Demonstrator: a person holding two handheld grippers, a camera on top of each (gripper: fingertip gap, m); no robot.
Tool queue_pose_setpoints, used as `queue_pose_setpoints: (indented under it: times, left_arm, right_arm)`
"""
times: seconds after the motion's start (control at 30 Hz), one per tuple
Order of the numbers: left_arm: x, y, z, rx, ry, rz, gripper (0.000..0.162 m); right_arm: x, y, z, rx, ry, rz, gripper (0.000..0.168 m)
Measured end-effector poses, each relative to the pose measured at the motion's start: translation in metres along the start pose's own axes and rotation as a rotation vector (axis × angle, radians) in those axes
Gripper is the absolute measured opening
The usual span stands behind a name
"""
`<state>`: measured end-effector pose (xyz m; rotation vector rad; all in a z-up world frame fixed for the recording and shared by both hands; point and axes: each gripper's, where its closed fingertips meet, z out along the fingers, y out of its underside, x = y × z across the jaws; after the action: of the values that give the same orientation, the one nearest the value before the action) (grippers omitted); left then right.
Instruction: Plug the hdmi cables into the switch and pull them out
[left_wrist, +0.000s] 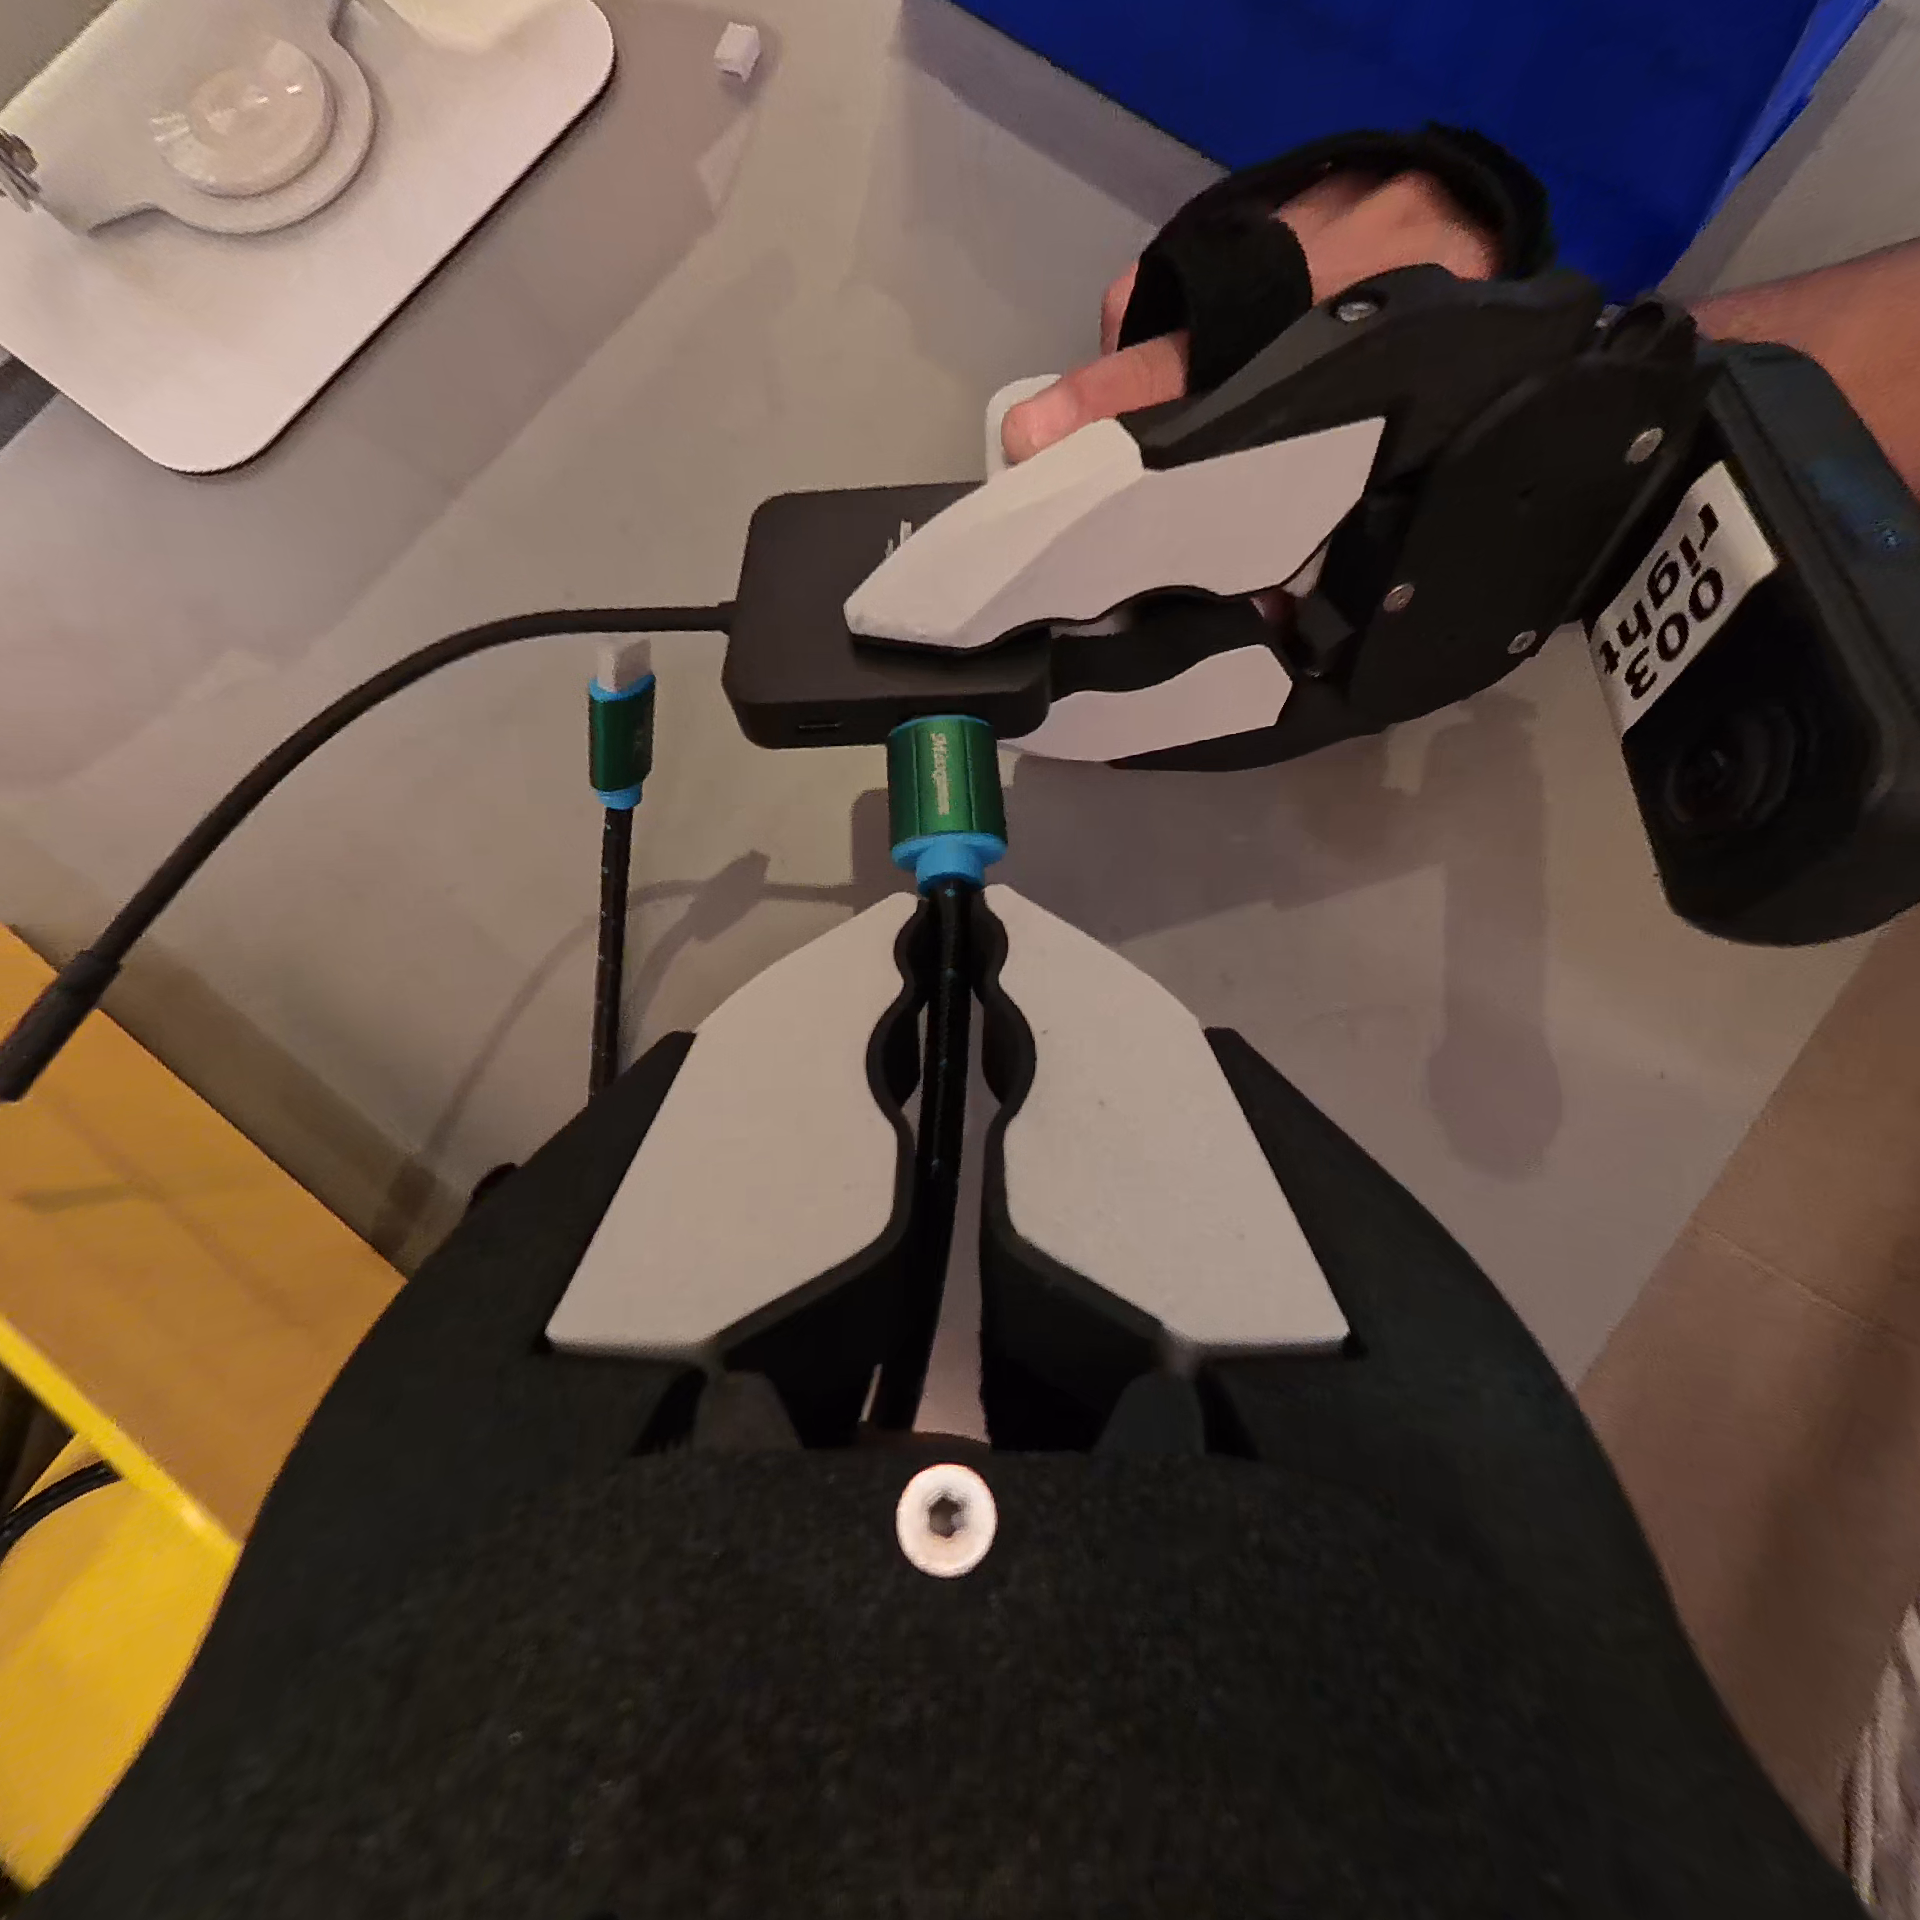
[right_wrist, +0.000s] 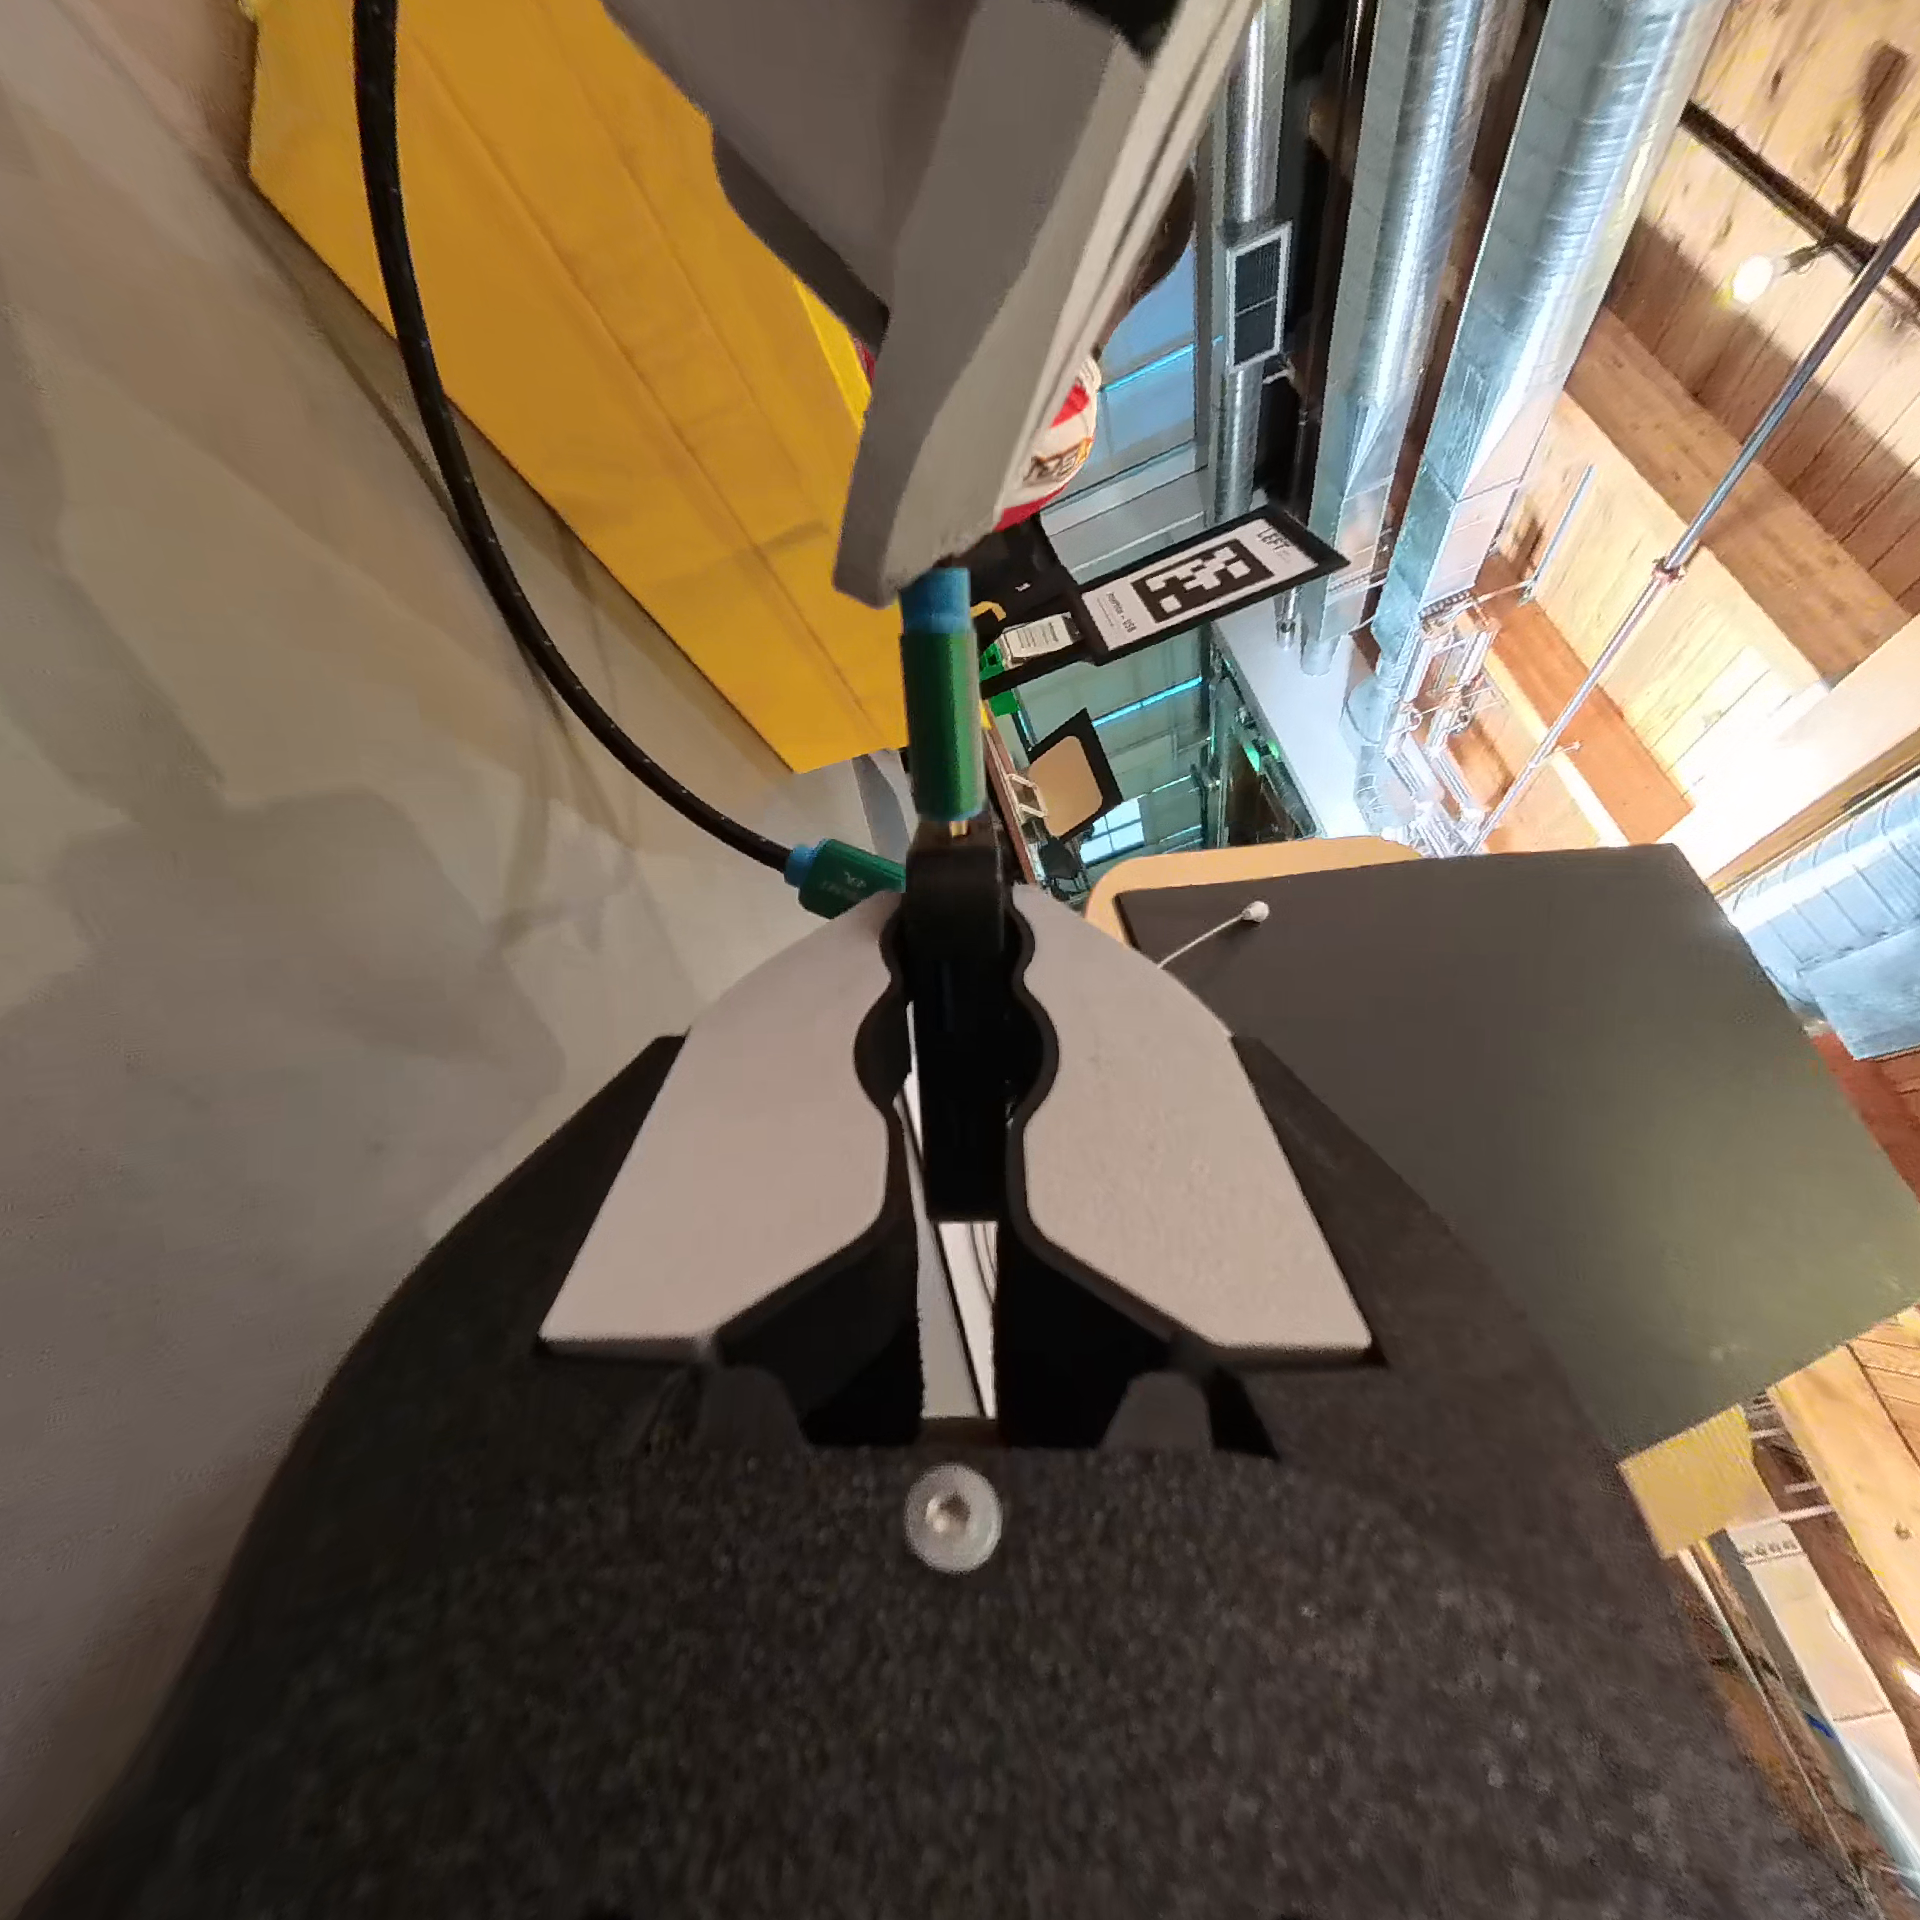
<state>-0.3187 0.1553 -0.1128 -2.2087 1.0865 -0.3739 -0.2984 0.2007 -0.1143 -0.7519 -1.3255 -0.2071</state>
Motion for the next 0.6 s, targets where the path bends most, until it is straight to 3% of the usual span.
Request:
queue_pose_setpoints:
  times: [0.43, 0.57, 0.6]
  left_arm:
    - [-0.002, 0.003, 0.005, -0.008, -0.021, 0.056, 0.006]
    - [-0.001, -0.008, 0.001, 0.071, -0.071, 0.012, 0.007]
    - [0.002, -0.009, -0.008, 0.100, -0.108, 0.010, 0.013]
  right_arm:
    - [-0.005, 0.002, 0.003, -0.040, -0.009, -0.008, 0.012]
    - [0.002, 0.006, 0.003, -0.010, -0.007, 0.030, 0.013]
    - [0.002, 0.005, 0.002, -0.002, -0.008, 0.028, 0.013]
